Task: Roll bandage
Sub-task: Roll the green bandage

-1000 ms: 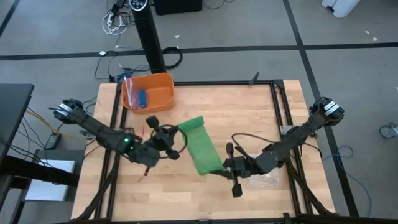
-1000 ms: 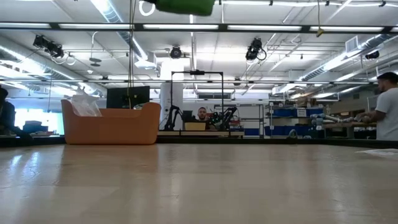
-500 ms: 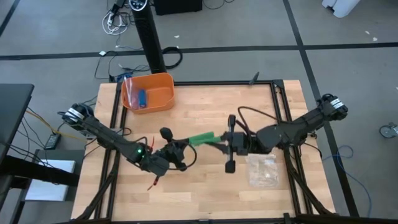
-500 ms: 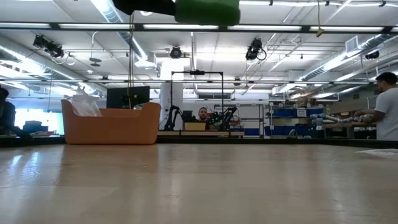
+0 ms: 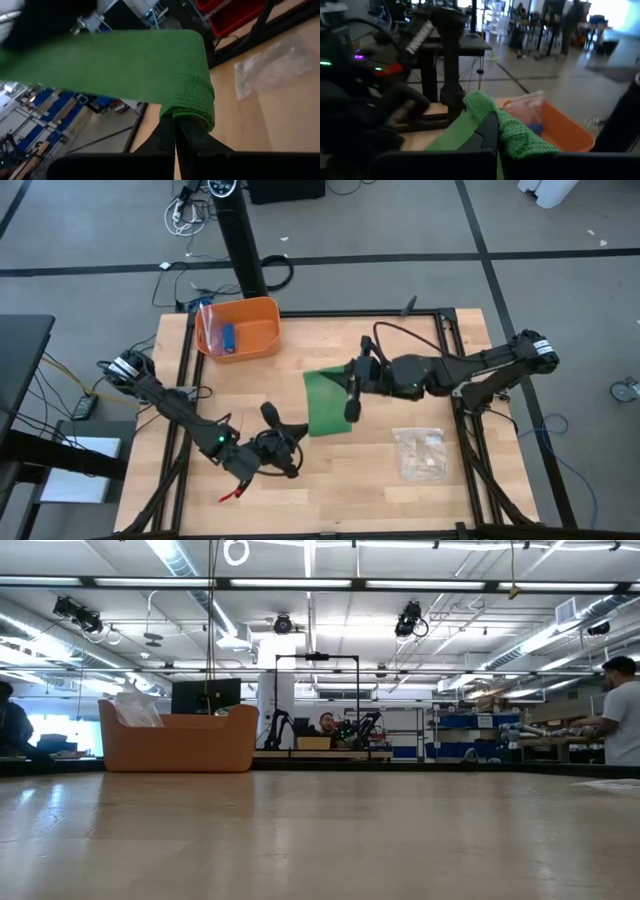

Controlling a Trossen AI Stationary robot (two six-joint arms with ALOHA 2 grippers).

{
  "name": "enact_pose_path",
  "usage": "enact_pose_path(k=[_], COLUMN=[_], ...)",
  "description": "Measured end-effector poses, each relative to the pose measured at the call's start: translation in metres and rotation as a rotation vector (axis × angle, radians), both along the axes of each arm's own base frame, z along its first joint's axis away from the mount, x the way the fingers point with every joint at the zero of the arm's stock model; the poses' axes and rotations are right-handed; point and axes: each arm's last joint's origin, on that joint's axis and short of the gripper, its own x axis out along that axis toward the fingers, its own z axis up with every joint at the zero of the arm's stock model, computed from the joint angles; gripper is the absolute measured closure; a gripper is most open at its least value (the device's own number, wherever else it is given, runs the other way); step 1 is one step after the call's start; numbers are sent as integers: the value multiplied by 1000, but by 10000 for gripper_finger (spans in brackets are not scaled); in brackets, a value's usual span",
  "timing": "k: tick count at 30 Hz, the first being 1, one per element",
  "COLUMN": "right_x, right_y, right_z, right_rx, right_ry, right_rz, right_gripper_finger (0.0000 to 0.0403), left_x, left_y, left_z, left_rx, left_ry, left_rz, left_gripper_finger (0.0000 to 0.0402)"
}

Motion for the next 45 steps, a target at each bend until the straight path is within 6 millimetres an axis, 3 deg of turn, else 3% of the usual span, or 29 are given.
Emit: enact_pose_path(k=[7,19,26,33,37,40,45], right_x=[3,4,3,-26,-46,-62,-81], right_y=[-20,-28,-28,-30,-17,-6,13], right_z=[-7,-14,-15,-5,-36,-76,-136], right_rx=[163,208,194,69,87,125,196], right_ry=[34,103,112,230,339,354,110], right_rz=[-3,30,35,94,218,257,368], right_gripper_finger=[376,241,189,176,180,183,179], left_x=[-1,-1,-1,-3,-7,-11,-12], left_y=[-8,-10,-11,-14,-12,-9,-3], left_z=[11,13,12,14,19,23,32], left_rx=[7,-16,-50,-102,-155,-182,-276], left_ry=[-14,-24,-33,-63,-93,-100,-112], left_rz=[-29,-78,-104,-103,-71,-66,-168], left_gripper_finger=[400,400,400,400,400,400,400])
